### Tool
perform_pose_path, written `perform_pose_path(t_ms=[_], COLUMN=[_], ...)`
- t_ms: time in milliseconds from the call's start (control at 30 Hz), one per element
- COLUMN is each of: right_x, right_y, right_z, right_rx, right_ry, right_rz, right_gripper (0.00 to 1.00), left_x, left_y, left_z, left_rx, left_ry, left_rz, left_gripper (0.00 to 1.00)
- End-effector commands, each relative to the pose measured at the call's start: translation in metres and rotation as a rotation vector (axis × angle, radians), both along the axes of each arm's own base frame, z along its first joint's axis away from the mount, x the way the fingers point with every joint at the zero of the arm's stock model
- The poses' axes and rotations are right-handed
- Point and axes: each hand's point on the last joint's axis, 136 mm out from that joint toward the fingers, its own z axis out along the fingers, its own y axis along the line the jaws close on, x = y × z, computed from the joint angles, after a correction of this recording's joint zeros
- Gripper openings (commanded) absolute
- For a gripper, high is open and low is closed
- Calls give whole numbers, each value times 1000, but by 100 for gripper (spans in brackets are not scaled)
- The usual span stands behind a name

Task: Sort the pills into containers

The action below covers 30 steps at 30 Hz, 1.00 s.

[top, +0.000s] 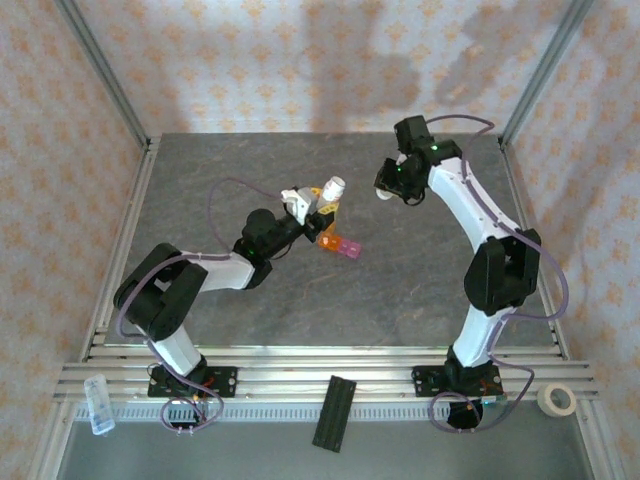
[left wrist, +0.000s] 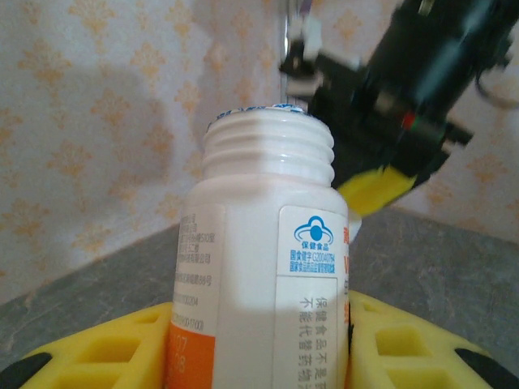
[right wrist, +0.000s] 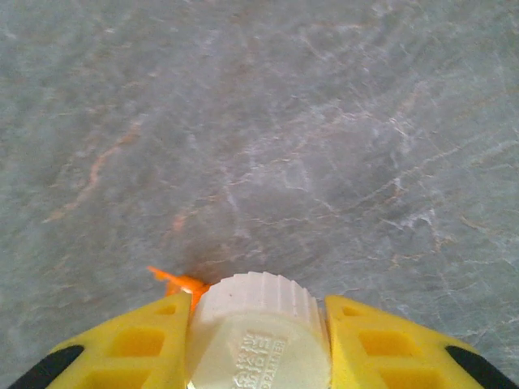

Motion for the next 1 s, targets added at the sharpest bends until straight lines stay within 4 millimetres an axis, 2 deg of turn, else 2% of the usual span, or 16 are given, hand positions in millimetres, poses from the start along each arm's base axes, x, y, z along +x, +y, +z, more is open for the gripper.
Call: perform_pose_path(t_ms=[0,267,467,600,967], right_x=[-13,-13,-15,-19,-36], right_y=[7,29,52,62,68], right_z=[31,73,90,93,82], right_rx=[38,116,217,262,301], right_ry=[-17,-63,-57,-46,-11], right_rz=[70,233,358,416,499], right_gripper=[35,36,36,36,36], left_x=[6,18,24,25,24], left_y=[-2,-10,-17,-21,-32], left_z=[33,13,2,1,7], left_rx=[-9,56,89,97,79], left_ry=[-151,-176,-194,-207,-219], left_rz=[-11,-26,-44,-59,-122], left_gripper=[0,0,0,0,0])
